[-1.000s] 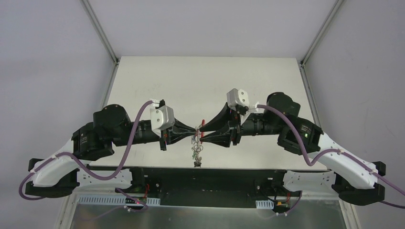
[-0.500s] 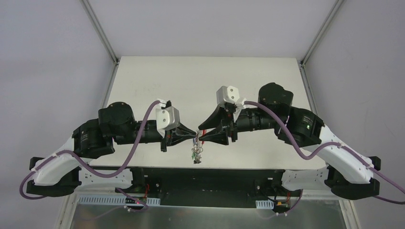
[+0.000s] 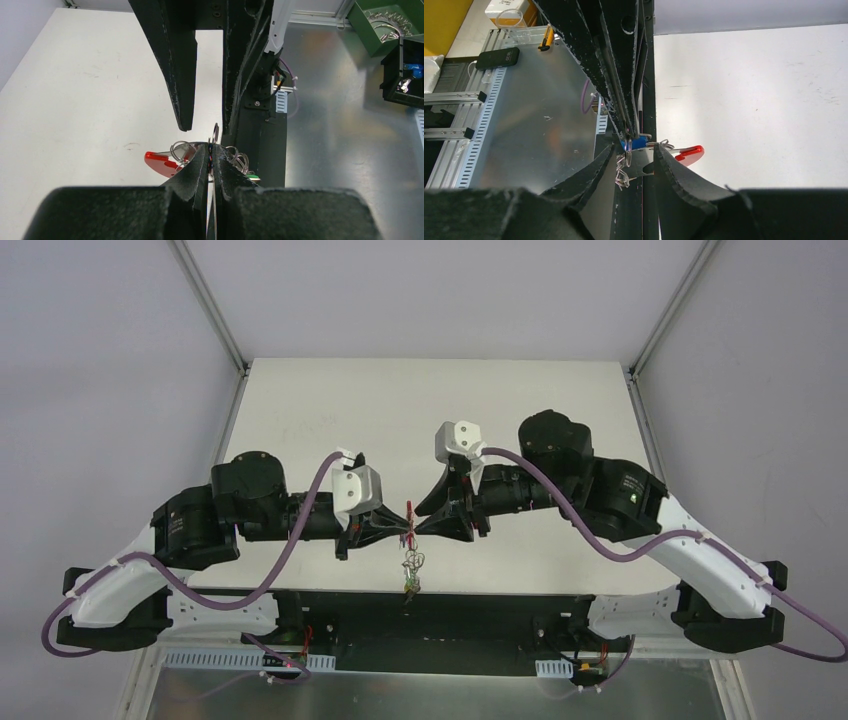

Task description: Put the keys on the keyring

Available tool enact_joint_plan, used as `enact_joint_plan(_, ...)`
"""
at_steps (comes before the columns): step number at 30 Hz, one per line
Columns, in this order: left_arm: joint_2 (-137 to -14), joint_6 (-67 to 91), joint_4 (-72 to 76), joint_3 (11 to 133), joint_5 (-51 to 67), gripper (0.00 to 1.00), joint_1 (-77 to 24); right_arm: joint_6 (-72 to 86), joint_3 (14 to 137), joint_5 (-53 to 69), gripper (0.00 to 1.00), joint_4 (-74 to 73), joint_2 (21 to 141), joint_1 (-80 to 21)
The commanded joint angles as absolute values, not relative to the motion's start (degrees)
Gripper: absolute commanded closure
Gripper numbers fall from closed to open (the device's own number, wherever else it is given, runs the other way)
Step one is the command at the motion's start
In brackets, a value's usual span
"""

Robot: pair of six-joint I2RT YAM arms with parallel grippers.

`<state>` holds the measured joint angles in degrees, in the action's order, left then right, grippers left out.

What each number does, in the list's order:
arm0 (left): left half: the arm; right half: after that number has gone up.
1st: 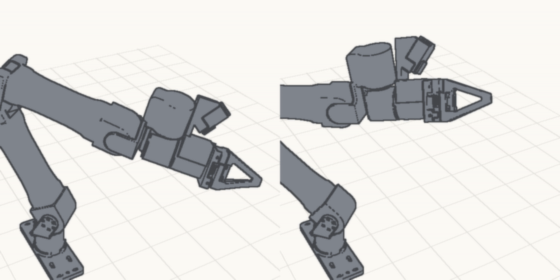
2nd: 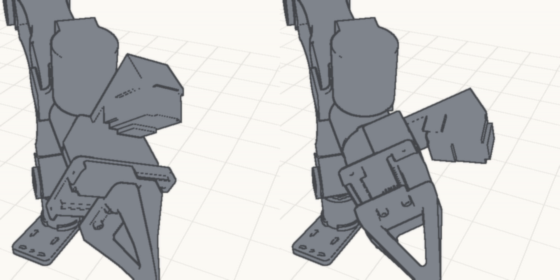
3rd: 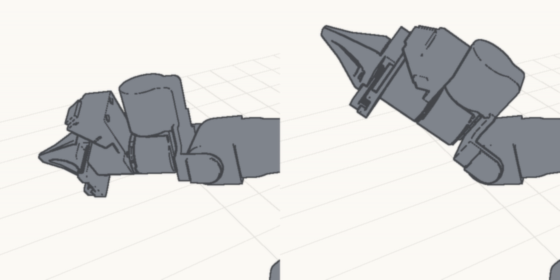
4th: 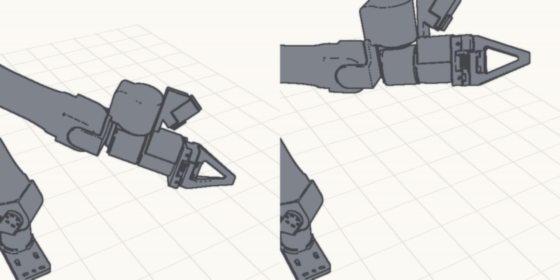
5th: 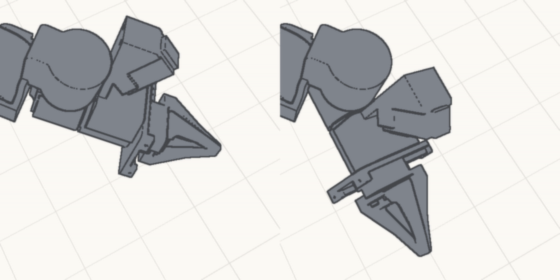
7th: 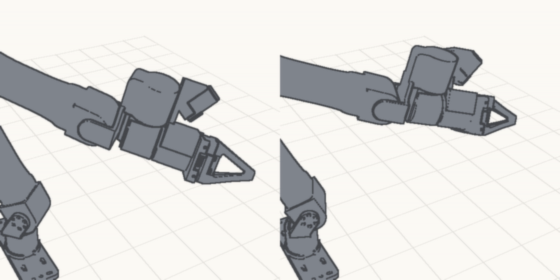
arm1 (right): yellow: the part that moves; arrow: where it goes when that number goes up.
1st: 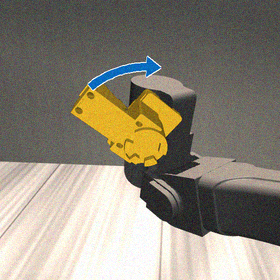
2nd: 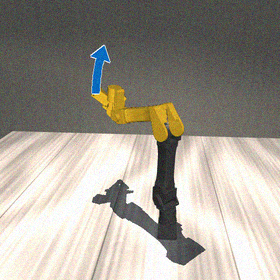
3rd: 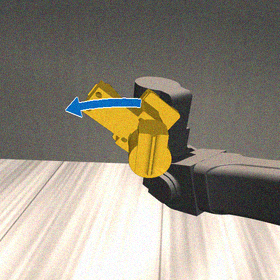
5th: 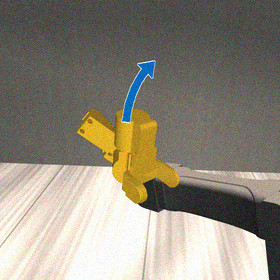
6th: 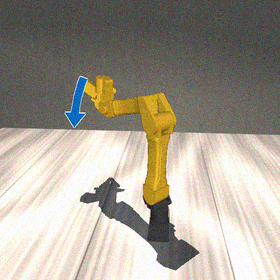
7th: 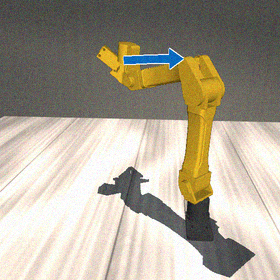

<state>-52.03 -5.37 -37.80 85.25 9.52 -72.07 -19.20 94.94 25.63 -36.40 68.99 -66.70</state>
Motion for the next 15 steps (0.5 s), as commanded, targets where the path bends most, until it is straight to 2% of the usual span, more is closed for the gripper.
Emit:
enact_joint_plan(1,-52.0,-6.0,-36.4,87.9,10.9,1.0,-72.4,-20.0,98.0,25.0,0.68,-37.1,69.5,-67.0)
enact_joint_plan(12,-51.9,-6.1,-36.6,87.9,11.3,1.0,-72.4,-19.9,98.9,25.2,0.69,-38.1,71.3,-67.0)
enact_joint_plan(15,-51.9,-6.3,-36.7,87.9,11.3,1.0,-72.4,-20.0,99.5,25.6,0.77,-39.0,72.0,-67.0)
